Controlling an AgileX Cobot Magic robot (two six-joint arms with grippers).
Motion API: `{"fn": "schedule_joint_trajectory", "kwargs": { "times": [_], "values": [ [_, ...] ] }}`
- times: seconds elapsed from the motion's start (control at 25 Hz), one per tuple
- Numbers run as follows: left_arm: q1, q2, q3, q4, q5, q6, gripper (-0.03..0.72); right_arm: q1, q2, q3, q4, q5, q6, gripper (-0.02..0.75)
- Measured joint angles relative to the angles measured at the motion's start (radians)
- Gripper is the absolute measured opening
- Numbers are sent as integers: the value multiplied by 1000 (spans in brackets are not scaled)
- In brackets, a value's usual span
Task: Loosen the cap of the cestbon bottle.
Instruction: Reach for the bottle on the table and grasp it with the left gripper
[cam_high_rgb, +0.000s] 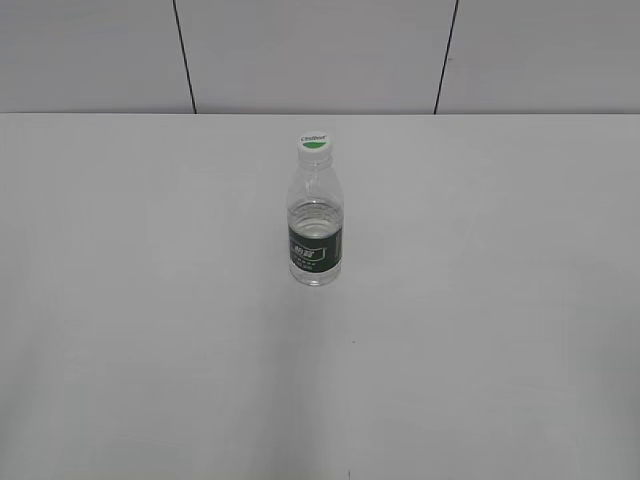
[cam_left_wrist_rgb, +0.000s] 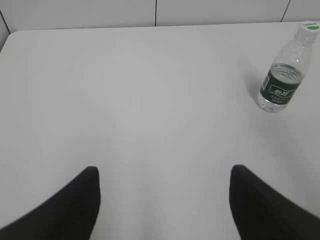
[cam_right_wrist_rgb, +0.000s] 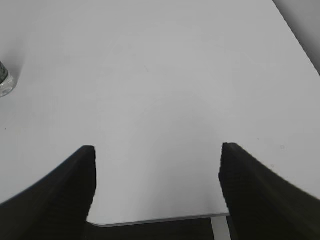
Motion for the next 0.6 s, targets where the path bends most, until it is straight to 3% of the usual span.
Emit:
{"fn": "schedule_joint_trajectory", "kwargs": {
  "times": [0.6],
  "values": [
    [0, 0, 0, 0, 0, 0, 473, 0, 0, 0, 0, 0, 0, 590]
  ]
}}
